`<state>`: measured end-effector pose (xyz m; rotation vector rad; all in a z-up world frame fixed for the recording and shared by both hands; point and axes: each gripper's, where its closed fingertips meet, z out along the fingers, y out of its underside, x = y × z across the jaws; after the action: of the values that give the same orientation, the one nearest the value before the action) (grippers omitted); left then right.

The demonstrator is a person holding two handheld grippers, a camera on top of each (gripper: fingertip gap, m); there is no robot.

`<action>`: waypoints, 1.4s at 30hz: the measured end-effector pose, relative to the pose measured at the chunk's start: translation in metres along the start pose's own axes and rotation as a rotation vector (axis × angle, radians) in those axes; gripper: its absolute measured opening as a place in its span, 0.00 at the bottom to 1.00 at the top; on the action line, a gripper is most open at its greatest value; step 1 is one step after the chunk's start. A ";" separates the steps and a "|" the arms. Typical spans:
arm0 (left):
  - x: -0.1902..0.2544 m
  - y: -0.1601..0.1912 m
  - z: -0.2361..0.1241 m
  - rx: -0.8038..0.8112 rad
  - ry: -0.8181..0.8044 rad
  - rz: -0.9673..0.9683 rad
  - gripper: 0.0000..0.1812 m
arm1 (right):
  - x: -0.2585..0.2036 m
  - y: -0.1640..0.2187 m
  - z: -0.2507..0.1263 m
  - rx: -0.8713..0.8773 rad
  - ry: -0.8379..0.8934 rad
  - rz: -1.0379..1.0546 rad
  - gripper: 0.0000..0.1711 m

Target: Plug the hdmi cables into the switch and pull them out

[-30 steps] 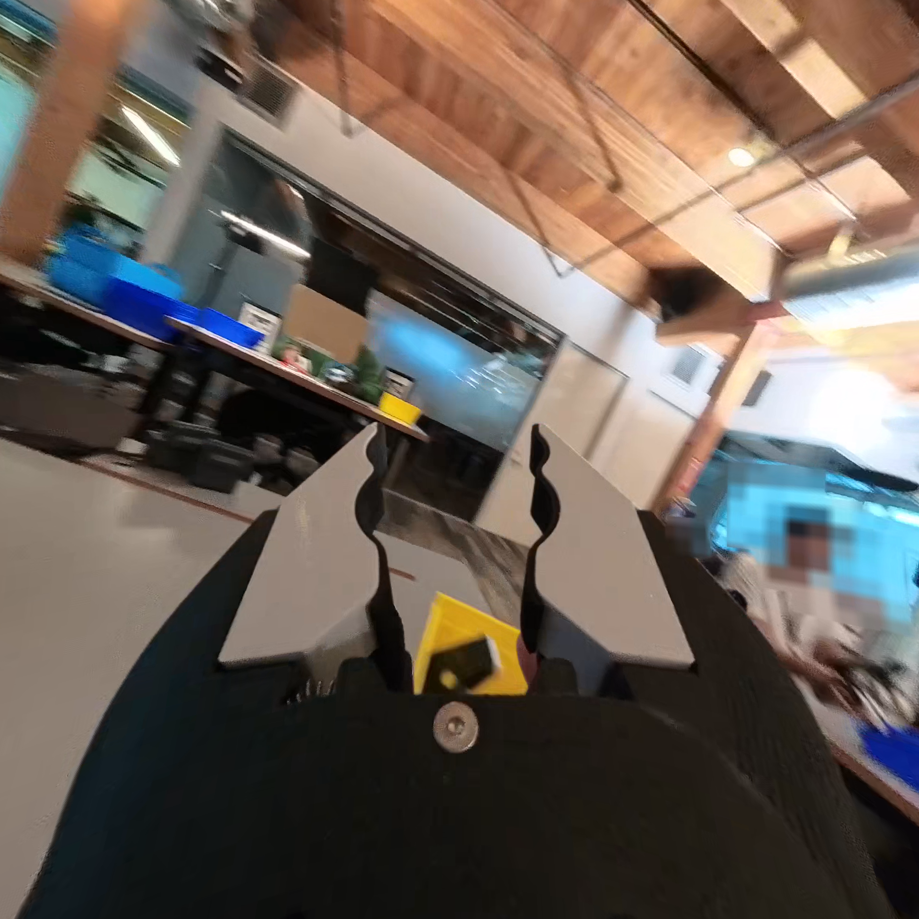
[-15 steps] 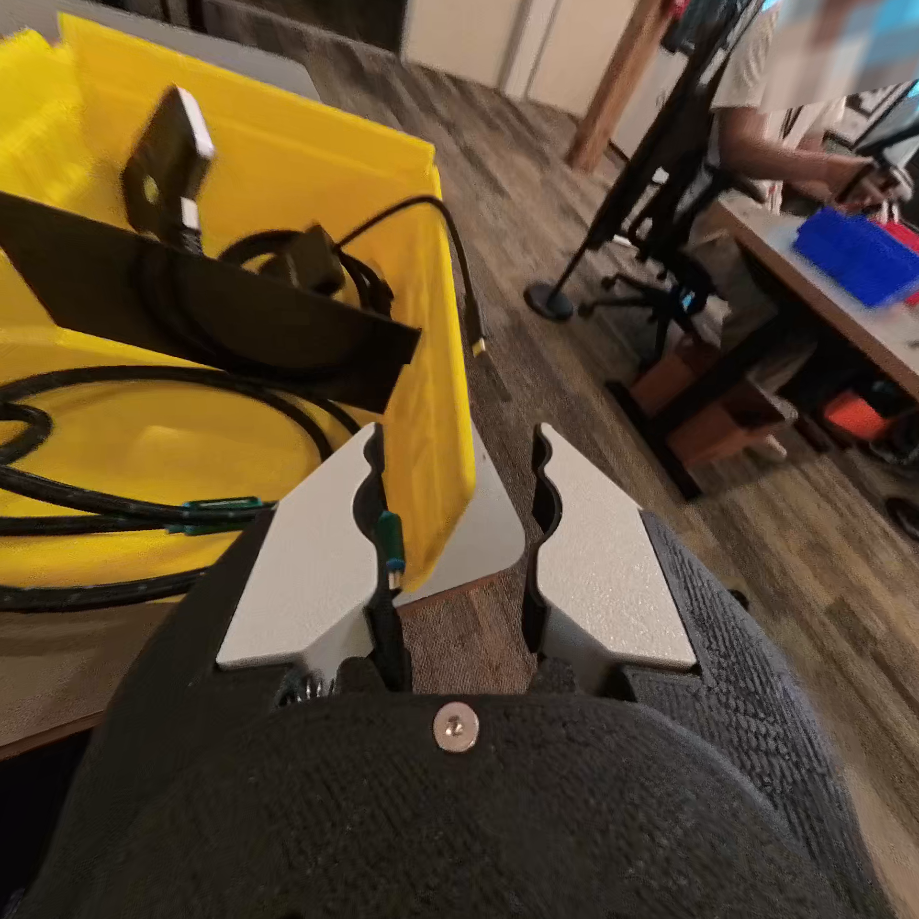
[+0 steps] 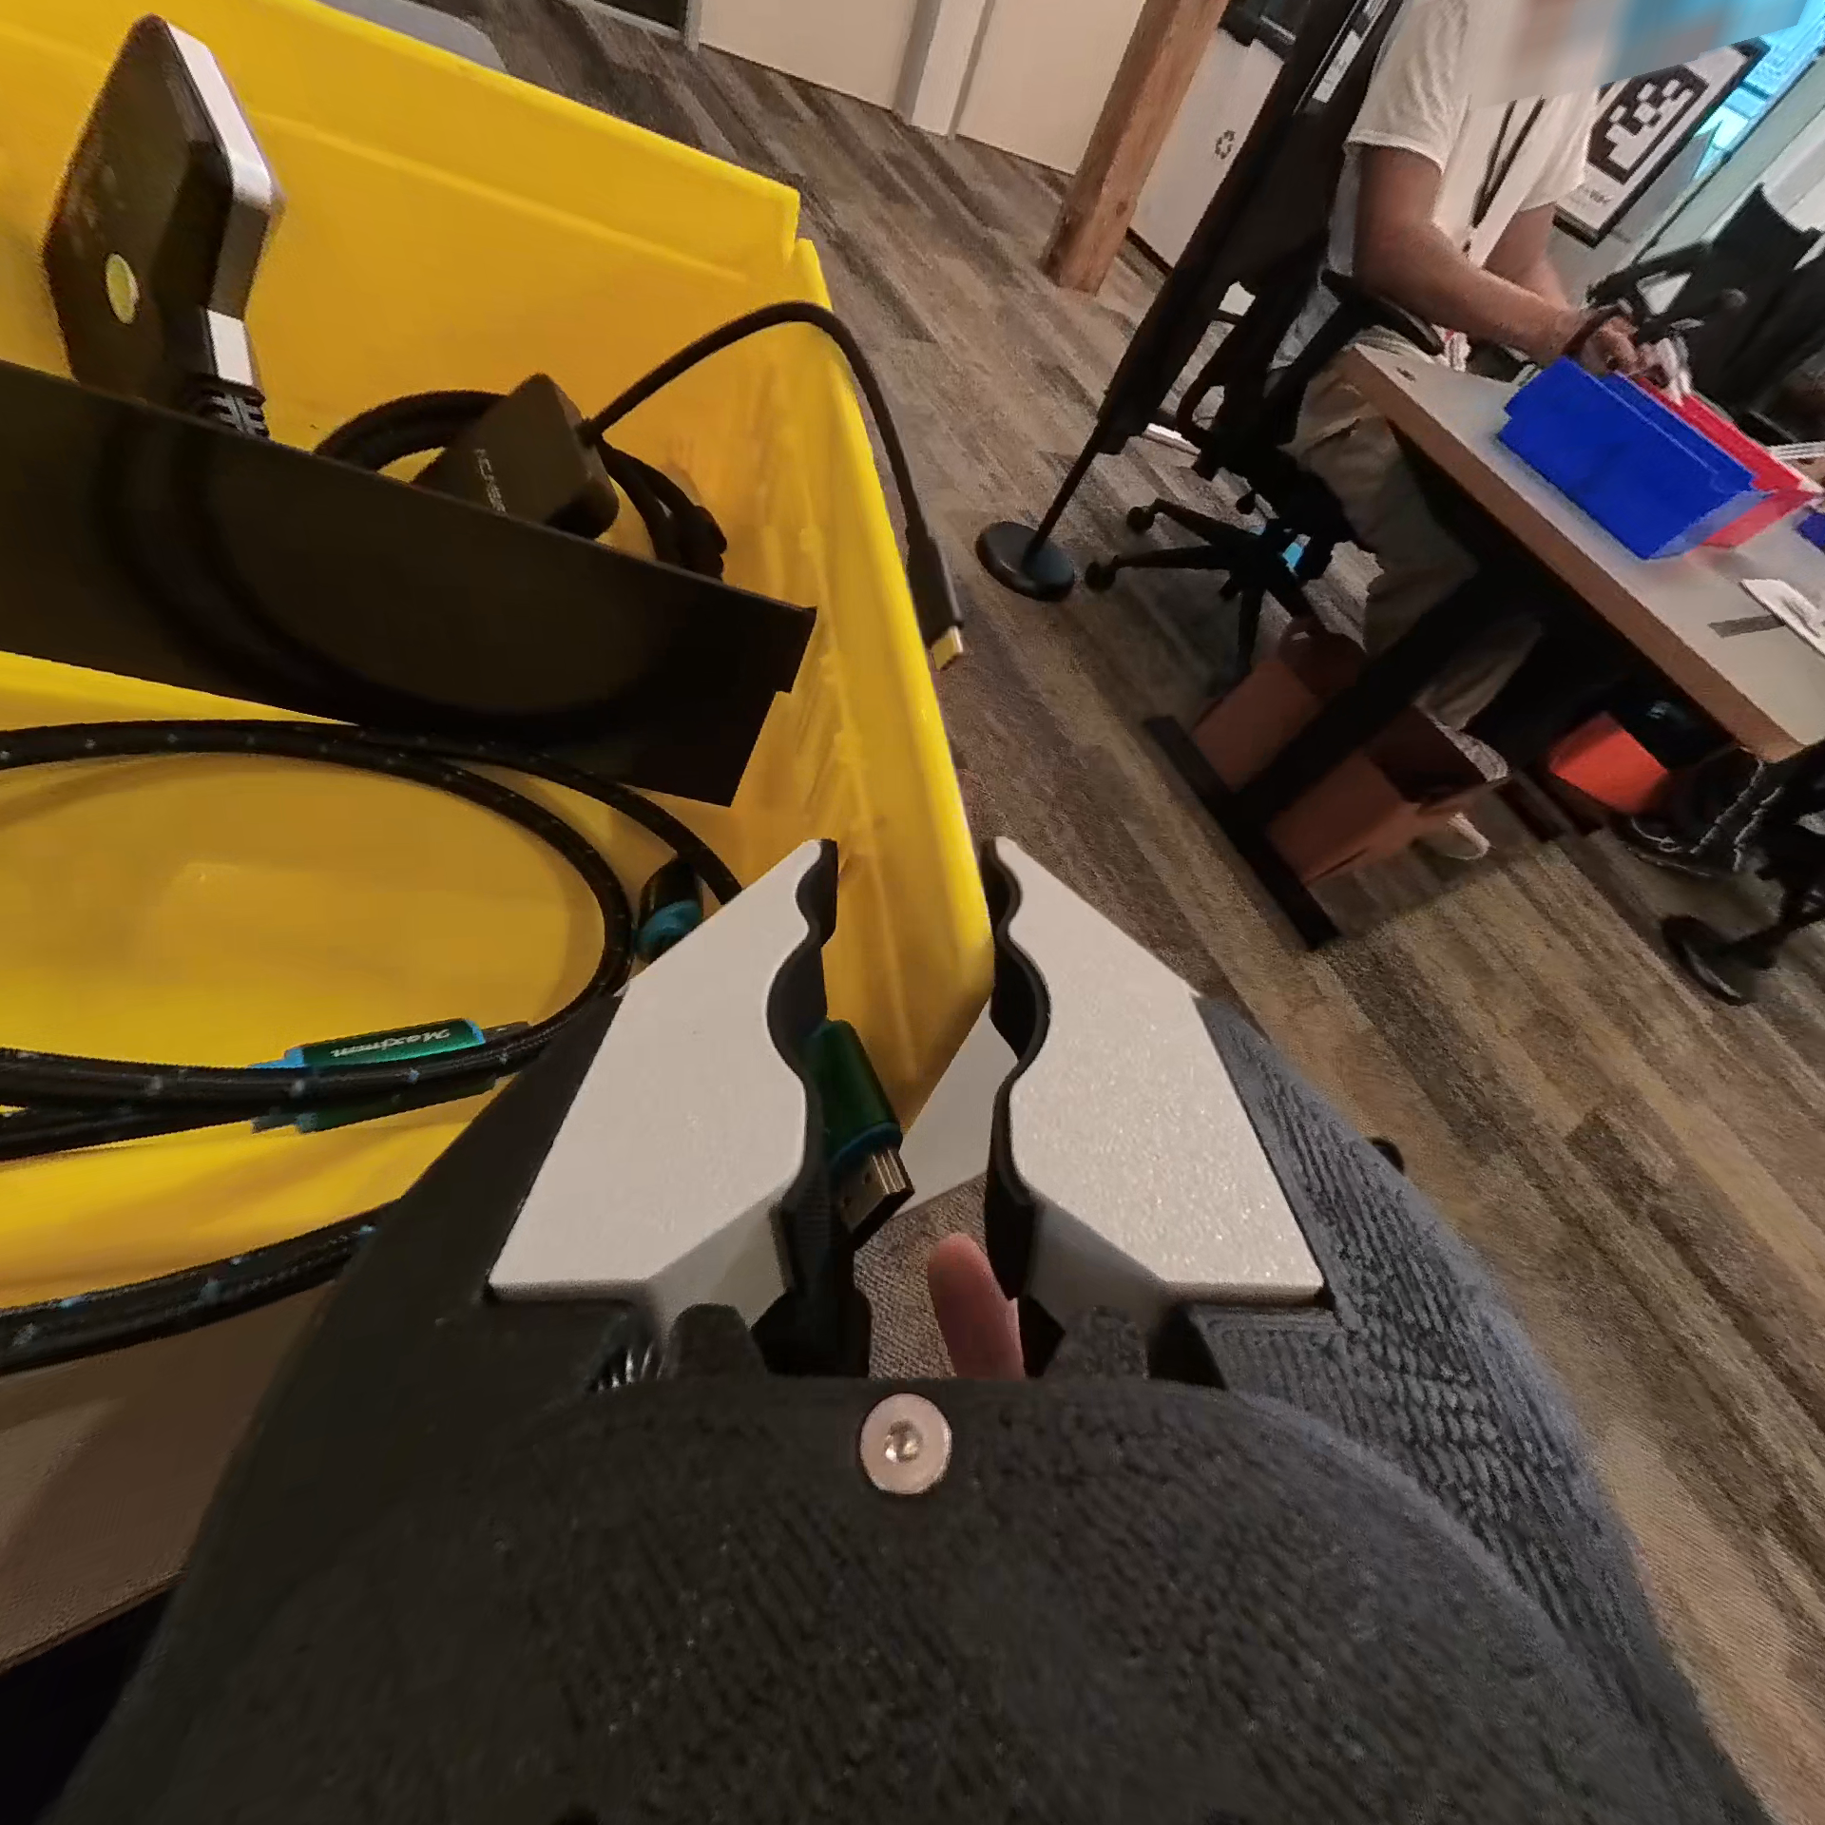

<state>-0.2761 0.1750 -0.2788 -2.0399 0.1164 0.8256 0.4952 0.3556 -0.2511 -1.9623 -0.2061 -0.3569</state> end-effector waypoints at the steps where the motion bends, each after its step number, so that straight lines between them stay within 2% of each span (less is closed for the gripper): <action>1: -0.001 0.000 -0.001 0.002 0.004 -0.008 0.25 | -0.002 -0.001 0.000 0.007 -0.017 0.009 0.15; 7: -0.004 0.005 -0.009 0.013 0.034 -0.010 0.24 | -0.030 -0.015 -0.008 0.079 -0.283 0.242 0.04; 13: -0.005 0.014 -0.030 0.042 0.046 0.001 0.23 | -0.047 -0.021 -0.007 0.088 -0.331 0.223 0.04; 18: 0.005 0.022 -0.061 0.062 0.077 0.026 0.23 | -0.078 -0.034 -0.008 0.097 -0.401 0.194 0.03; 26: 0.024 0.032 -0.104 0.077 0.145 0.052 0.23 | -0.170 -0.067 -0.016 0.127 -0.513 0.147 0.03; 34: 0.039 0.045 -0.142 0.098 0.245 0.121 0.23 | -0.287 -0.095 -0.051 0.267 -0.600 -0.097 0.16; 40: 0.043 0.066 -0.186 0.112 0.397 0.196 0.22 | -0.336 -0.105 -0.072 0.313 -0.635 -0.114 0.18; 42: 0.038 0.083 -0.199 0.074 0.436 0.207 0.17 | -0.348 -0.108 -0.075 0.331 -0.627 -0.118 0.18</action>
<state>-0.1774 -0.0201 -0.2877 -2.1316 0.6011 0.4767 0.1233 0.3370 -0.2488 -1.6819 -0.7374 0.2213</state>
